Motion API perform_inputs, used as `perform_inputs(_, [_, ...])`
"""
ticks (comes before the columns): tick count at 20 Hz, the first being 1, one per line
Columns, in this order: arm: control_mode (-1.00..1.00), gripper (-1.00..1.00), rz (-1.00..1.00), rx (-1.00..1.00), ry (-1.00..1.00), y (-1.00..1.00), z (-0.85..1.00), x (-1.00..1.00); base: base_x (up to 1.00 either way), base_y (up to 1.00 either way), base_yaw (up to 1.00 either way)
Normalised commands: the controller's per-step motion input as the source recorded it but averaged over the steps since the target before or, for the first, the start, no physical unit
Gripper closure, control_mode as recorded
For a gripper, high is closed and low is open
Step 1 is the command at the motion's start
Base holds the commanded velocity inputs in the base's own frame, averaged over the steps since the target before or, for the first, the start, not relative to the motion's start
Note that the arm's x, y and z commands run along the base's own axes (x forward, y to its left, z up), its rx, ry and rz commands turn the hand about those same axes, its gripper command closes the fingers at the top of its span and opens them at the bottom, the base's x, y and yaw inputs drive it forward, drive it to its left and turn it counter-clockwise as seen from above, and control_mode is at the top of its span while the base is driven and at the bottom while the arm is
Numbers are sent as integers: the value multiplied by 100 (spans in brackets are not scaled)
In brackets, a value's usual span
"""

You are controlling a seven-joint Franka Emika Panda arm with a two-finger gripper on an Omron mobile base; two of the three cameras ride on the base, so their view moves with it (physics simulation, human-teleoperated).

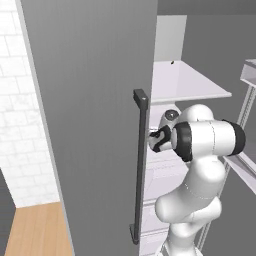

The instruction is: Grab a lemon wedge from the fridge and one ice cube from the ice bowl, and put them in the glass of lemonade.

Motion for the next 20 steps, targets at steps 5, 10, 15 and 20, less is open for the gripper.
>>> perform_inputs(5, [-100, -100, -1, 0, 0, -9, -13, 3, 0, 0, 0])
perform_inputs(10, [-100, -100, -1, 1, -4, -7, 0, -3, 0, 0, 0])
perform_inputs(15, [-100, -100, -4, 1, -9, 0, 9, 7, 0, 0, 0])
perform_inputs(20, [-100, -100, -3, 0, 0, 0, 6, 23, 0, 0, 0])
